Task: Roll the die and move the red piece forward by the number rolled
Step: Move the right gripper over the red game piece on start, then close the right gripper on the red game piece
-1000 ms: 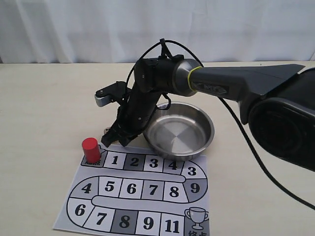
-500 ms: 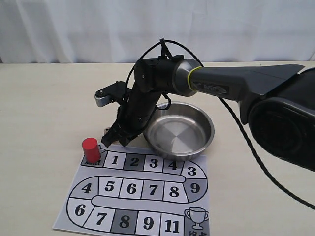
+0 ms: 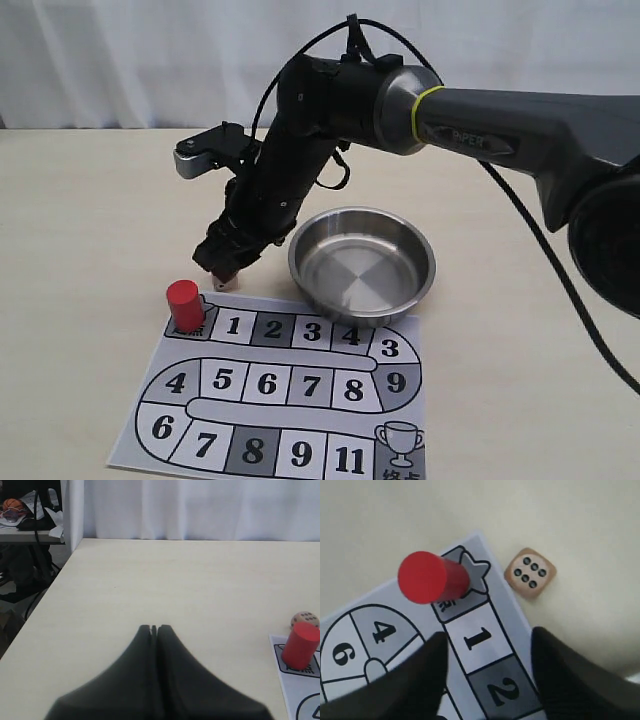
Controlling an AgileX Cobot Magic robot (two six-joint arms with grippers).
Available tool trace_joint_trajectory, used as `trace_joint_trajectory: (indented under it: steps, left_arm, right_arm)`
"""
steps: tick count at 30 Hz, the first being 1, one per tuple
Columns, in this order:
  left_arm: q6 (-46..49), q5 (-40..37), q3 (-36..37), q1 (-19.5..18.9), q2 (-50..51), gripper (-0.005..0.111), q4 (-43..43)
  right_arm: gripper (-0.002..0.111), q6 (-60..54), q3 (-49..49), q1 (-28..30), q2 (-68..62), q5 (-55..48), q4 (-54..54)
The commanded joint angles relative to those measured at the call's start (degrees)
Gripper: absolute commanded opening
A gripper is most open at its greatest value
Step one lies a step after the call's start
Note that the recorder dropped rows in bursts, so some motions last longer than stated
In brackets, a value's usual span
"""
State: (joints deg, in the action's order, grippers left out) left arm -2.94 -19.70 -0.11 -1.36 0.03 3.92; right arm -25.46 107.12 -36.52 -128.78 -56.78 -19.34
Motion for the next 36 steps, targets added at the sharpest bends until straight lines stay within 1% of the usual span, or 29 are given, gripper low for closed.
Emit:
trace_joint_trajectory:
  steps: [1,7,13,22,36]
  left_arm:
    - [-0.32,0.76,0.11,0.01,-0.03,0.000,0.03]
    - [-0.32,0.76,0.11,0.01,-0.03,0.000,0.03]
    - [-0.32,0.76,0.11,0.01,-0.03,0.000,0.03]
    - [-0.32,0.76,0.11,0.01,-0.03,0.000,0.03]
    - [-0.32,0.76,0.11,0.01,-0.03,0.000,0.03]
  right_arm:
    - [0.070,-2.89,0.12,-3.12,0.51,0.77,-0.96]
    - [0.070,-3.90,0.12,-7.21,0.51,5.56,0.73]
    - [0.070,-4.51,0.12,-9.89,-0.35,11.87,8.25]
    - [0.070,-4.51,0.12,-10.14,-3.74,13.67,9.60]
    - [0.070,-4.26,0.12,-10.14,-4.49,14.72,9.99]
